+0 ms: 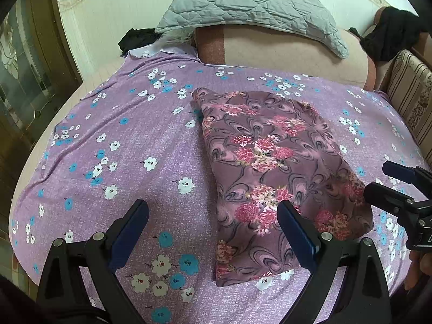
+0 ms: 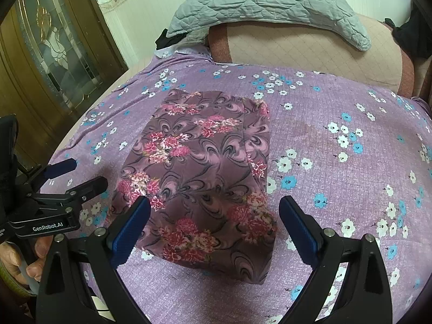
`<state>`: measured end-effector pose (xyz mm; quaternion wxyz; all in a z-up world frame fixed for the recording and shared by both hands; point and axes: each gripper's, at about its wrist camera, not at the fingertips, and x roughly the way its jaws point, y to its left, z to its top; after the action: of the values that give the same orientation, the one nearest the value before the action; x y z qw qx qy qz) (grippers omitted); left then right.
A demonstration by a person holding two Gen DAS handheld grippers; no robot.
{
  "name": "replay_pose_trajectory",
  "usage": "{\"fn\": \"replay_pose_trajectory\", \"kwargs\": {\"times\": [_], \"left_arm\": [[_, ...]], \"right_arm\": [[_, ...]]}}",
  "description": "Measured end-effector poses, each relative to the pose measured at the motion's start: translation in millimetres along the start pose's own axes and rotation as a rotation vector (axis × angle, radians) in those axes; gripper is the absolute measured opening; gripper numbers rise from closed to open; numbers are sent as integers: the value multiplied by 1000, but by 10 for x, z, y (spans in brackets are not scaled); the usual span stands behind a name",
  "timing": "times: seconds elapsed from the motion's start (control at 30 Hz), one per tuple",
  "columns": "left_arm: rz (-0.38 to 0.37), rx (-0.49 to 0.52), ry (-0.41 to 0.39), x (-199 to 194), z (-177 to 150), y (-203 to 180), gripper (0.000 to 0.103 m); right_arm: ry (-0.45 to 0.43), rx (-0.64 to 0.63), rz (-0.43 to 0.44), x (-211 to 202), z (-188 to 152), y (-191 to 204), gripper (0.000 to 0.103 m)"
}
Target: Fold small clothes
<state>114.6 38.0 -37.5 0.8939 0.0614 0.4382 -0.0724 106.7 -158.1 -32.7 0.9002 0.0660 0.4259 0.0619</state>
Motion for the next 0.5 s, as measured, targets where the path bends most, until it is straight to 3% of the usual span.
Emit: {"fn": "replay_pose_trajectory", "kwargs": {"times": [0.5], "left_arm": [[-4,5,5,13,-3,-9,96]], "right_arm": [[2,8,8,26,10,-18,96]]}}
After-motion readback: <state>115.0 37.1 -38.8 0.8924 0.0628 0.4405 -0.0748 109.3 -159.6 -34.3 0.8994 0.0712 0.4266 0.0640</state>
